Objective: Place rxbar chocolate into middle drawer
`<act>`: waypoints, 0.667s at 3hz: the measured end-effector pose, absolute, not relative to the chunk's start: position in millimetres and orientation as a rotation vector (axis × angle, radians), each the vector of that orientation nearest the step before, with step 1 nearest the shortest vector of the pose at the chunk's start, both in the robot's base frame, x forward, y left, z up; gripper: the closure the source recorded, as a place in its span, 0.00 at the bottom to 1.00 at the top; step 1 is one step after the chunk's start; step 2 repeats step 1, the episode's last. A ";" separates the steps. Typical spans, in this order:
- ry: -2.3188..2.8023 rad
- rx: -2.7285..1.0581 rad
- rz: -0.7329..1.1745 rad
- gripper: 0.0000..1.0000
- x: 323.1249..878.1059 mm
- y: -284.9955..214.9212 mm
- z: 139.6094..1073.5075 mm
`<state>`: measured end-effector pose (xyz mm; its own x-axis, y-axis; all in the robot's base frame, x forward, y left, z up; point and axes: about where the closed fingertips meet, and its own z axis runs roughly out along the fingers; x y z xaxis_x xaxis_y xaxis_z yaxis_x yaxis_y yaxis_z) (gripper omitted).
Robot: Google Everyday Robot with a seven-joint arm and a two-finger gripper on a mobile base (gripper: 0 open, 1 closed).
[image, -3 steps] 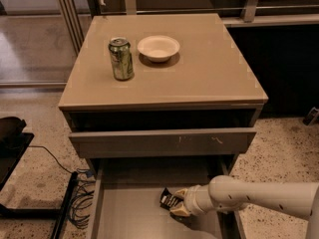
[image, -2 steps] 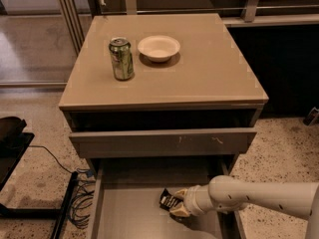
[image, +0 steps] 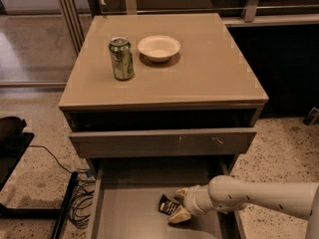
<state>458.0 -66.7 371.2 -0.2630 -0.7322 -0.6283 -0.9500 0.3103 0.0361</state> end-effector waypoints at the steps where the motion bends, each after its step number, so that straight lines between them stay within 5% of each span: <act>1: 2.076 -1.486 0.568 0.00 458.0 -66.7 371.2; 2: 2.076 -1.486 0.568 0.00 458.0 -66.7 371.2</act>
Offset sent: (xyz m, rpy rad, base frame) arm 0.0000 0.0000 0.0000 0.0000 0.0000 0.0000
